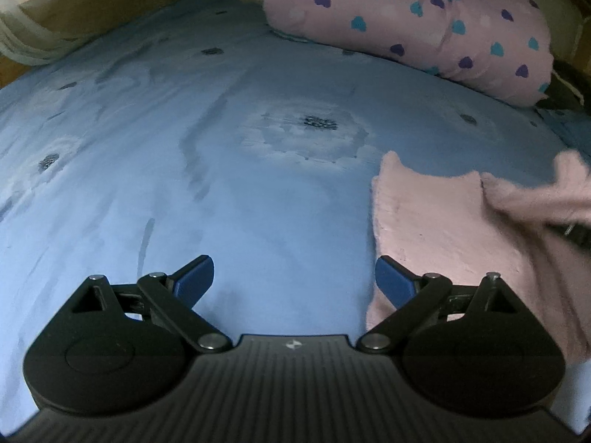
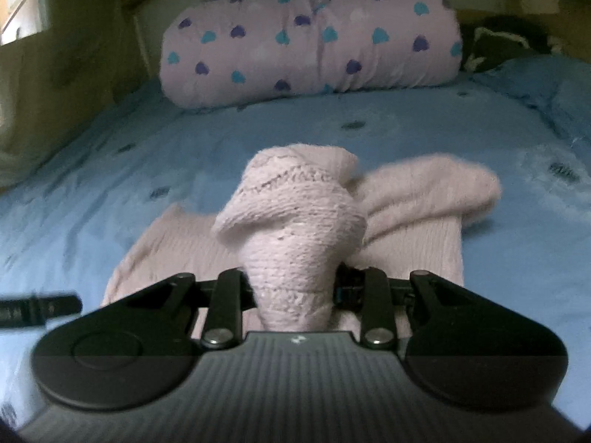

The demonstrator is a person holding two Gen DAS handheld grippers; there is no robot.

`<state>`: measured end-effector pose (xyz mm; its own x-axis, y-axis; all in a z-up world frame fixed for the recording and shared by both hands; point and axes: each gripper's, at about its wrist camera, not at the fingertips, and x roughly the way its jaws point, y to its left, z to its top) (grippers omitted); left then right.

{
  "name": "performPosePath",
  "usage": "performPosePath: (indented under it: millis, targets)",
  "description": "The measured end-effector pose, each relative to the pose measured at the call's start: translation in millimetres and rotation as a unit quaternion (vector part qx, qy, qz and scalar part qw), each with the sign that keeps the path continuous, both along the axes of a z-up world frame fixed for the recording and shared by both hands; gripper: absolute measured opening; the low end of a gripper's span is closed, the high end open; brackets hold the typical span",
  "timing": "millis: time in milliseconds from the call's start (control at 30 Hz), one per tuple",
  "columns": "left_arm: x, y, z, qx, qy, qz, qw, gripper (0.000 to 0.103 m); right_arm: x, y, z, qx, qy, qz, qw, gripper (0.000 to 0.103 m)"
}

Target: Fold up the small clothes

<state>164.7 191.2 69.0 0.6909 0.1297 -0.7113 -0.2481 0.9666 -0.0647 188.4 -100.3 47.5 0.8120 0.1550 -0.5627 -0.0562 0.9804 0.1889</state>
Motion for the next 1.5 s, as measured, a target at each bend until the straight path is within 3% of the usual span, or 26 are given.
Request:
performPosePath:
  millis: [133, 233, 300, 400, 433, 533, 667, 800, 1033, 1167, 1233, 1333, 1400, 1500]
  targets:
    - [-1, 12, 3, -0.011, -0.006, 0.018, 0.9998, 0.097, 7, 21, 32, -0.031, -0.03, -0.006, 0.999, 0.031]
    - [-4, 26, 4, -0.023, -0.01, 0.042, 0.9988, 0.097, 0, 53, 44, -0.063, -0.061, 0.053, 0.995, 0.031]
    - [-5, 32, 3, -0.031, -0.012, 0.049, 0.9982, 0.097, -12, 79, 37, -0.093, -0.068, 0.109, 0.987, 0.031]
    - [-7, 37, 3, -0.033, -0.012, 0.053, 0.998, 0.097, -22, 108, 8, -0.126, -0.026, 0.166, 0.978, 0.032]
    - [-7, 37, 4, -0.033, -0.013, 0.053, 0.998, 0.097, -25, 113, -3, -0.131, -0.013, 0.173, 0.976, 0.033]
    - [-9, 40, 5, -0.039, -0.017, 0.056, 0.9975, 0.097, -35, 121, -10, -0.158, -0.04, 0.164, 0.973, 0.035]
    - [-9, 41, 4, -0.081, -0.017, 0.035, 0.9959, 0.097, -34, 114, 1, -0.137, -0.044, 0.142, 0.979, 0.036]
    - [-10, 38, 1, -0.135, -0.018, -0.005, 0.9907, 0.096, -26, 84, 11, -0.022, -0.047, 0.094, 0.994, 0.033]
    - [6, -14, -1, -0.092, -0.016, -0.09, 0.9915, 0.096, -20, 46, 25, 0.103, -0.043, 0.057, 0.992, 0.033]
    - [27, -49, -5, -0.068, -0.031, -0.116, 0.9904, 0.097, -18, 38, 32, 0.103, -0.04, 0.067, 0.992, 0.033]
    - [38, -57, -5, -0.034, -0.042, -0.098, 0.9937, 0.096, -20, 36, 37, 0.085, -0.046, 0.072, 0.993, 0.033]
    - [52, -53, 5, 0.036, -0.078, -0.034, 0.9957, 0.095, -26, 32, 42, 0.067, -0.053, 0.082, 0.993, 0.033]
    - [53, -42, 12, 0.054, -0.109, -0.005, 0.9926, 0.095, -29, 32, 42, 0.056, -0.065, 0.092, 0.992, 0.033]
    - [50, -23, 14, 0.068, -0.12, 0.035, 0.9899, 0.095, -32, 42, 34, 0.032, -0.068, 0.123, 0.99, 0.033]
